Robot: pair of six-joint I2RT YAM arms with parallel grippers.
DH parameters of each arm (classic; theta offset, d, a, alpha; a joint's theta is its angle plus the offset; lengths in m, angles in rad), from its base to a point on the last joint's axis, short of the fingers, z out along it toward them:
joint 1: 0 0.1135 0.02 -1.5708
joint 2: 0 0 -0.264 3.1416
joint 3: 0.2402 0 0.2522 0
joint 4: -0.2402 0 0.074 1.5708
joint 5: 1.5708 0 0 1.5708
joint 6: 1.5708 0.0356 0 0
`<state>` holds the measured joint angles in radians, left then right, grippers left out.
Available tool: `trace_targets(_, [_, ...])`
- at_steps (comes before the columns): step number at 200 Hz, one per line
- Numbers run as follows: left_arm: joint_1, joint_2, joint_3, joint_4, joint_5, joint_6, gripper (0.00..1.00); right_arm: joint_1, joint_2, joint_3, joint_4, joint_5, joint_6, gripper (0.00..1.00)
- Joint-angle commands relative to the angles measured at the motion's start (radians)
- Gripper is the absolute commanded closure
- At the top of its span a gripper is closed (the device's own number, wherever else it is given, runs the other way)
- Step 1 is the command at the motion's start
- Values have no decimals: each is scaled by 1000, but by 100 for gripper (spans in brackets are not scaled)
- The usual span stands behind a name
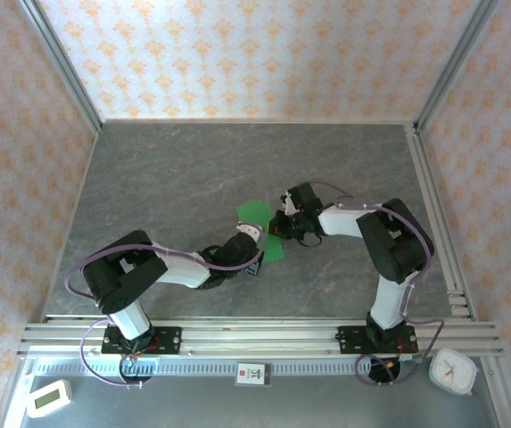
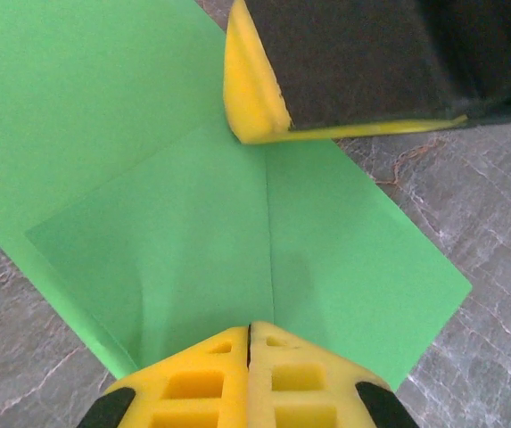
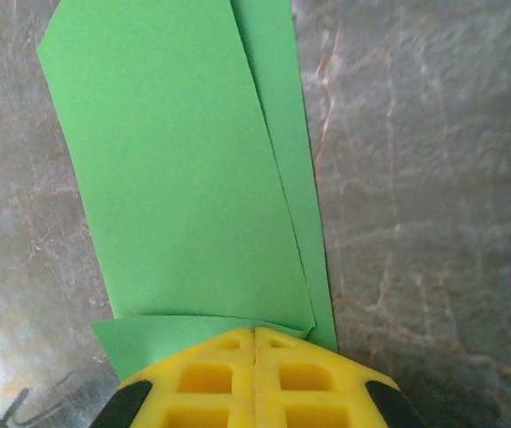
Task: Fold a paper plane with a square sheet of paper (pick it up from the middle)
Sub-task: Fold the triangle a second time at the center of the table.
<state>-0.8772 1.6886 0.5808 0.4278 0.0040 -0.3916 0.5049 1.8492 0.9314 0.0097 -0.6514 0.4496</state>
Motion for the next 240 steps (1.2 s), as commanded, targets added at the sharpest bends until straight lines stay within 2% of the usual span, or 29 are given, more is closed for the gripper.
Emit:
trace_targets(1, [-11, 41, -48, -202, 61, -4, 100, -107, 80, 28, -59, 237, -38, 100])
trace_targets(80, [-10, -8, -59, -225, 54, -7, 100, -169, 35, 140, -149, 240, -59, 100])
trace_targets(117, [-10, -134, -29, -274, 51, -31, 100, -169, -102, -8, -96, 211, -40, 100])
trace_targets(142, [19, -229, 18, -267, 99, -56, 100, -168, -236, -166, -5, 165, 23, 100])
trace_targets(164, [72, -239, 71, -244, 155, -67, 100, -156, -345, -279, 53, 143, 75, 92])
trace_targets(181, [108, -213, 107, -223, 200, -62, 100, -137, -407, -339, 81, 132, 109, 82])
trace_targets(206, [124, -143, 162, -224, 225, -31, 100, -106, -475, -401, 129, 131, 167, 69])
trace_targets(240, [135, -72, 177, -201, 226, -19, 100, -61, -497, -437, 175, 135, 218, 63])
